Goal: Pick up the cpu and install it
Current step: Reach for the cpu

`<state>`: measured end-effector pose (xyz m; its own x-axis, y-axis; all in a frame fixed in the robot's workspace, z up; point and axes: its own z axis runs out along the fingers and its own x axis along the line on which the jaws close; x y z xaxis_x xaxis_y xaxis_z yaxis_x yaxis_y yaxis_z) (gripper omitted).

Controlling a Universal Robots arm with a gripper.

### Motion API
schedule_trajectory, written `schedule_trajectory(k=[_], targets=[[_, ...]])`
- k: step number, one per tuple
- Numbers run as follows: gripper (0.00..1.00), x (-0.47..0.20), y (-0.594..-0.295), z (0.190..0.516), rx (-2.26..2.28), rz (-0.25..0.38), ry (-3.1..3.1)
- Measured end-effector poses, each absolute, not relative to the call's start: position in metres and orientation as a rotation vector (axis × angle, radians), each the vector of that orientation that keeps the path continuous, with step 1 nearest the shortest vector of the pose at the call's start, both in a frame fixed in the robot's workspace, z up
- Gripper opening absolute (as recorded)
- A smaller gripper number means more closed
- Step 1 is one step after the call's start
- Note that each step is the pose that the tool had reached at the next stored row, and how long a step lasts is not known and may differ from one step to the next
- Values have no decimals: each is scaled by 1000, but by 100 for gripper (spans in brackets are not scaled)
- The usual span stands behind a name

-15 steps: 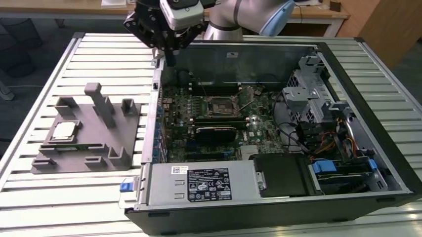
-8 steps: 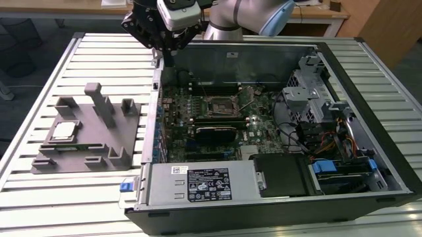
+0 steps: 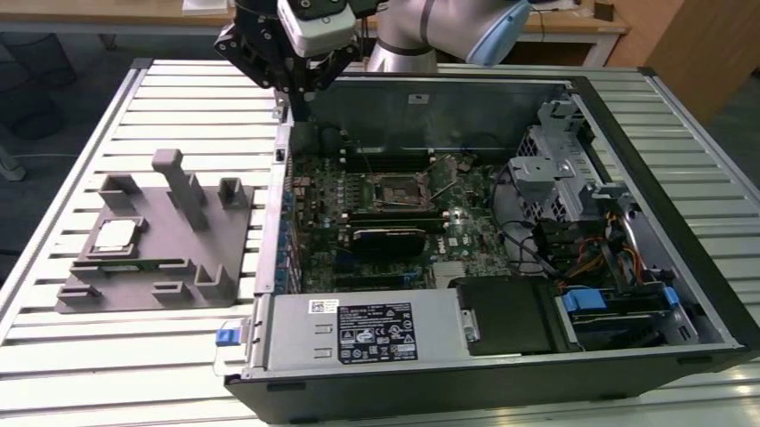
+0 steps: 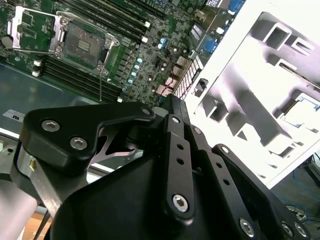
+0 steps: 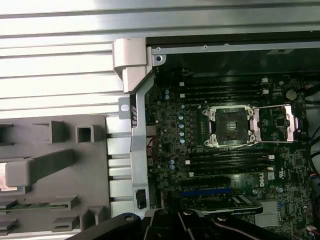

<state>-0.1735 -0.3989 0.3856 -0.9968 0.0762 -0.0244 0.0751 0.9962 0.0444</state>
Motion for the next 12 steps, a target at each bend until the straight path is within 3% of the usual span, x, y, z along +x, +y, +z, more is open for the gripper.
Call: schedule_trajectory(k=[12], targets=[[11, -180, -399, 384, 118, 68, 3112]])
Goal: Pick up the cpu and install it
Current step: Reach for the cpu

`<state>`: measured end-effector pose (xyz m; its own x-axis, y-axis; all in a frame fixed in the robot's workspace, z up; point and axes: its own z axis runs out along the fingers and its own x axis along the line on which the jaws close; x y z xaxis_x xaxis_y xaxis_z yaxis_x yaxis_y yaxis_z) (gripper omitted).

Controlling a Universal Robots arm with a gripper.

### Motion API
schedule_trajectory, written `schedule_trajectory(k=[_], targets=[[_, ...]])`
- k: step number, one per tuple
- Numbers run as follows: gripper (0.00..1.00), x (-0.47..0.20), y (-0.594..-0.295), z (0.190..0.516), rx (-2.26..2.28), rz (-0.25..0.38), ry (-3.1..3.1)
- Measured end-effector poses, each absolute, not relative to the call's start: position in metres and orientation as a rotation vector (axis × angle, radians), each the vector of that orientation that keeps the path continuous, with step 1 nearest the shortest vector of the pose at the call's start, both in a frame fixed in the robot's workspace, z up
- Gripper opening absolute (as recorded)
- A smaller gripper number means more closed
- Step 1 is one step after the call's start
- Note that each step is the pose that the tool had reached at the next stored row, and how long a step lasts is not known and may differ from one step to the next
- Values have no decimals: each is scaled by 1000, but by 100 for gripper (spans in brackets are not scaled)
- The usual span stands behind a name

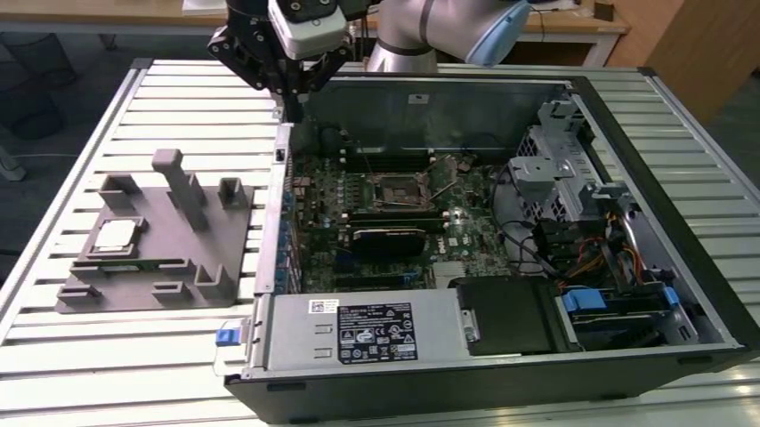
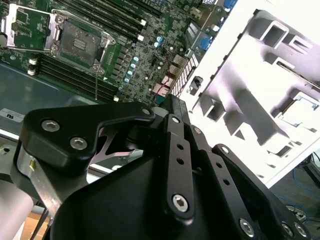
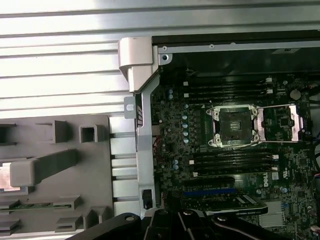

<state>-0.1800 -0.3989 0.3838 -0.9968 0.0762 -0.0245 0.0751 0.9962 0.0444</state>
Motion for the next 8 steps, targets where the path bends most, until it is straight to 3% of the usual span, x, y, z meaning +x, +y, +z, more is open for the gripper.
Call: schedule_trajectory(k=[8], targets=[[11, -185, -399, 383, 118, 68, 3112]])
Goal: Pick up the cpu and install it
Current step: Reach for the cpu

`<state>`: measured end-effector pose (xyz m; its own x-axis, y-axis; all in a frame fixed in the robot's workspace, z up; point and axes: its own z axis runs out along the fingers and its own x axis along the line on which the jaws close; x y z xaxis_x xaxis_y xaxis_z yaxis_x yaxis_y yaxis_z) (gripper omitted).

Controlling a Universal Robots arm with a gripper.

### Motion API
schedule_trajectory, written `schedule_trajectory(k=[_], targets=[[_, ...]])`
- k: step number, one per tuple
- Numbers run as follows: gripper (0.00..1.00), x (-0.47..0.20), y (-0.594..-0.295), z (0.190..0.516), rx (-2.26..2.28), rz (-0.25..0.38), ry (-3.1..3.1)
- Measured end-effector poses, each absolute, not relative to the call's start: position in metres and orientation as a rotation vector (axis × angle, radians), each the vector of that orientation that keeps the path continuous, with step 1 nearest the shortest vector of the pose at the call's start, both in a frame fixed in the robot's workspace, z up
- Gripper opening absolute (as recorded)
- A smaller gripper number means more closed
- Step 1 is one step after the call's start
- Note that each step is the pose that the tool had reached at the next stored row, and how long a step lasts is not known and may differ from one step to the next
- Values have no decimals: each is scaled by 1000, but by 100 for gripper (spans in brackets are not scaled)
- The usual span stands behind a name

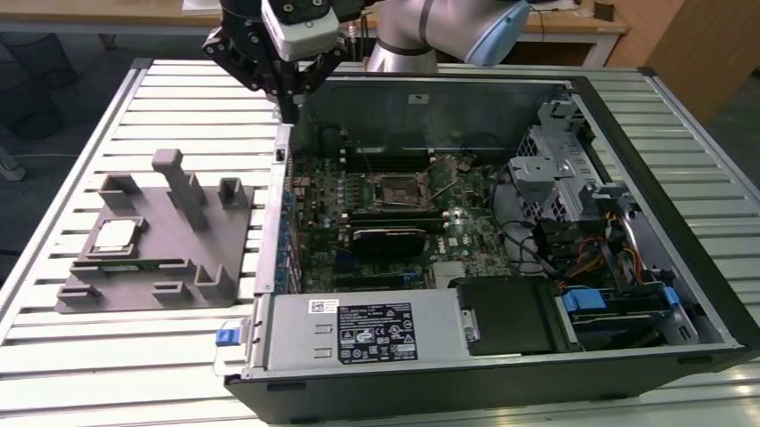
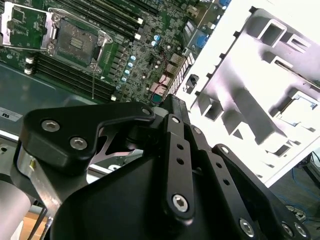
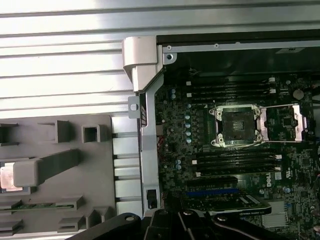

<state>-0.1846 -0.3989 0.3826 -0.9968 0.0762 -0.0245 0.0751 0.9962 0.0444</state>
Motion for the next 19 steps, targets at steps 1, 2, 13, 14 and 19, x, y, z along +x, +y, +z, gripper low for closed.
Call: schedule_trajectory(k=[1, 2, 13, 14, 19], targets=[[11, -185, -399, 382, 118, 68, 3112], [11, -186, -399, 382, 118, 68, 3113], [11, -194, -399, 381, 118, 68, 3113], [11, -194, -399, 381, 118, 68, 3112], [11, -198, -399, 380, 118, 68, 3113]])
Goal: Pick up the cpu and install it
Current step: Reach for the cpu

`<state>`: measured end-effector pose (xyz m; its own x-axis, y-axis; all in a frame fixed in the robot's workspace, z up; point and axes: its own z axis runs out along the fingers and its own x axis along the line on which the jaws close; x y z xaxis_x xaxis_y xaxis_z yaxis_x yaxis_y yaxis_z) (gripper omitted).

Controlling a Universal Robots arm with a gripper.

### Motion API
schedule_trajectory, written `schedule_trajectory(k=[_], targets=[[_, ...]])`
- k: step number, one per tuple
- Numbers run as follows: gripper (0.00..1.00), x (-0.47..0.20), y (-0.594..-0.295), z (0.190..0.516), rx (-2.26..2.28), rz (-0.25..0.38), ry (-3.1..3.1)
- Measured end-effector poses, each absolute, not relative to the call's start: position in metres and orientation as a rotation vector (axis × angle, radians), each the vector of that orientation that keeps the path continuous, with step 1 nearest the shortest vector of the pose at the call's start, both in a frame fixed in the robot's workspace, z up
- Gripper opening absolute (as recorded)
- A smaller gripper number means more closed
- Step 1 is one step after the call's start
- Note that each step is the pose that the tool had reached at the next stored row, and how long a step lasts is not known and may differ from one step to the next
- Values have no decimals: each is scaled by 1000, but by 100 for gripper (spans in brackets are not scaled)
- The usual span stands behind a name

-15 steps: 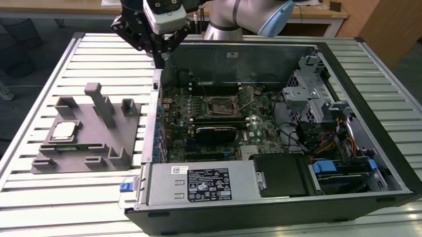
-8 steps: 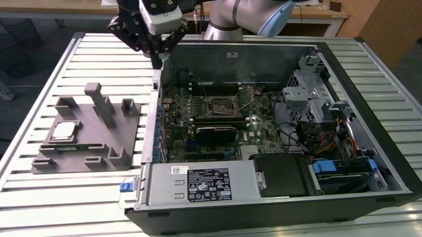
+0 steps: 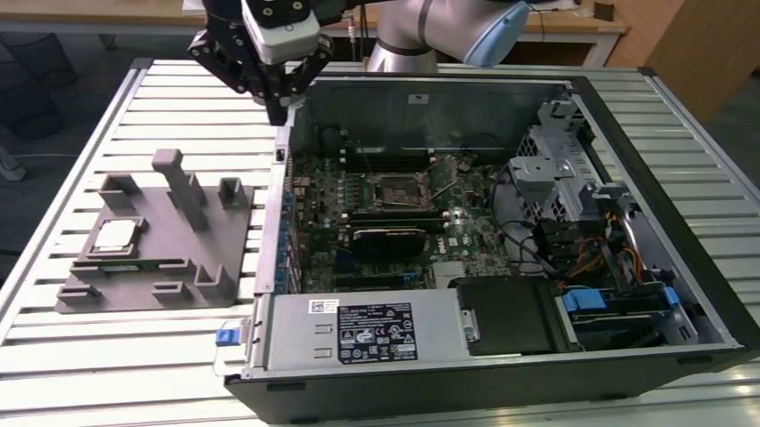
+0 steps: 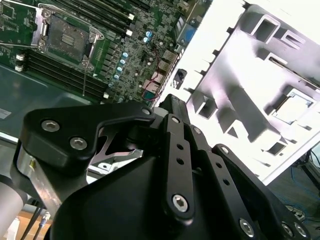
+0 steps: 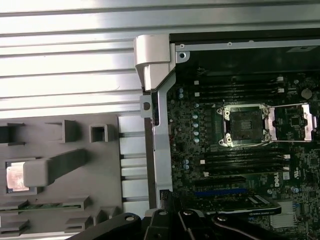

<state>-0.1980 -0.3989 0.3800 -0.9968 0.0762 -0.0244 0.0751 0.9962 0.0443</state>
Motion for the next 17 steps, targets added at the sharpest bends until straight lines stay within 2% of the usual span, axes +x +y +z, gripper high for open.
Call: schedule_trajectory(k=[17], targets=[[11, -215, -399, 378, 118, 68, 3113]])
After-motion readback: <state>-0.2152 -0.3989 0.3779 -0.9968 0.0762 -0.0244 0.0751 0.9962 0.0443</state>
